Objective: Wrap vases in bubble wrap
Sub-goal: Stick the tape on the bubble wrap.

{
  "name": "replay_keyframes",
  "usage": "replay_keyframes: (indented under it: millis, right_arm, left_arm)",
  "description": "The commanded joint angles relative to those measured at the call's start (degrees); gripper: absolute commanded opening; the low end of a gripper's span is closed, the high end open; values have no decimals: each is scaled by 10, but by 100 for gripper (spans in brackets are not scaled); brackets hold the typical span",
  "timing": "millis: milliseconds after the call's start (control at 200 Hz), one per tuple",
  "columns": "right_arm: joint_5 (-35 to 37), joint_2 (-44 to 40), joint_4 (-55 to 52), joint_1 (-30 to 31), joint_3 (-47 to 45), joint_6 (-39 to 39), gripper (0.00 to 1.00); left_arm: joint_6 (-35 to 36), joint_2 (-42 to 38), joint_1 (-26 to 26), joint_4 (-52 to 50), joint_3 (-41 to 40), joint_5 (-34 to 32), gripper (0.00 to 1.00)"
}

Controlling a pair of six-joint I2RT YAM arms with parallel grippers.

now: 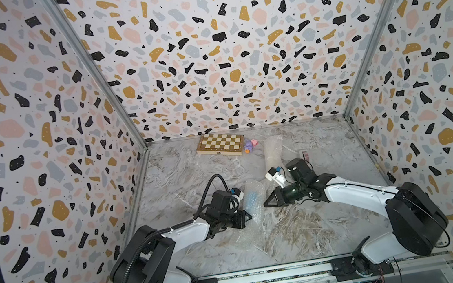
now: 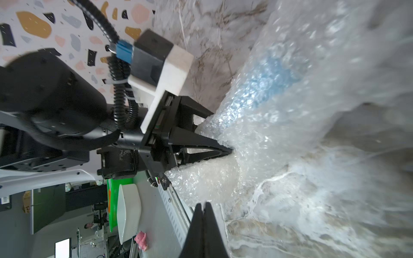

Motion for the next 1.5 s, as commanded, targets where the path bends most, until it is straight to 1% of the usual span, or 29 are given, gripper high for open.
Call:
replay_keyframes:
  millis: [0,50,140,235,305,451,511,611,691,726,776,846,891,941,1016,1071,1131,1181,1231,1306,1337,1407,1492]
  right_arm:
    - [45,30,14,25,37,-4,0]
    - [50,45,14,42,56,-11,0]
    - [86,71,16,66,76,-18,0]
    - [98,109,-1,63,94,-17,0]
    - [99,117,16,64,98,-12,0]
    - [154,156,-13,59,129,-8,0]
    - [152,171,-7,59,137,-9,0]
    - [170,193,-13,63,152,-13,0]
    - [198,202,-41,63,166,-12,0]
    - [204,198,-43,65,165,-14,2]
    - [222,189,-52,69,163,-14,8]
    - [236,180,-77,72,173,-19,10]
    - [241,171,-88,74,174,-24,15]
    - [247,156,-95,77,171,-27,18]
    - [255,136,-107,77,165,-28,29]
    - [255,127,-119,77,167,-33,34]
    - [255,117,-129,77,171,-35,34]
    - [237,102,-130,74,173,-33,35]
    - [214,90,-137,72,179,-32,37]
    - [208,76,-154,73,190,-25,37]
    - [200,70,-146,73,189,-16,37]
    - [157,72,-109,77,180,14,37]
    - [143,100,-91,94,181,25,35]
  left_arm:
    - [15,9,-3,-4,-5,9,35]
    - [17,9,-3,-9,-4,7,35]
    - [17,7,-3,-11,-4,5,35]
    - [17,4,-3,-14,-3,3,35]
    - [15,1,-3,-13,-4,4,35]
    - [16,-4,-3,-13,-7,3,35]
    - [17,-5,-3,-18,-6,4,35]
    - [17,-11,-3,-18,-6,6,35]
    - [17,-16,-3,-21,-4,0,35]
    - [18,-18,-3,-25,-3,0,35]
    - [18,-20,-3,-29,-2,-2,35]
    - [17,-20,-3,-32,0,-6,35]
    - [15,-19,-3,-34,0,-11,34]
    - [13,-18,-2,-33,-1,-16,34]
    - [10,-16,-2,-29,-5,-18,34]
    - [10,-12,-3,-28,-5,-19,34]
    - [8,-7,-3,-25,-5,-19,34]
    - [7,-5,-3,-24,-5,-18,34]
    - [6,-3,-3,-25,-4,-19,34]
    - [6,-5,-3,-25,-3,-17,34]
    - [6,-6,-2,-26,-3,-16,34]
    - [6,-6,-2,-24,-4,-18,34]
    - [6,-5,-2,-27,-3,-20,34]
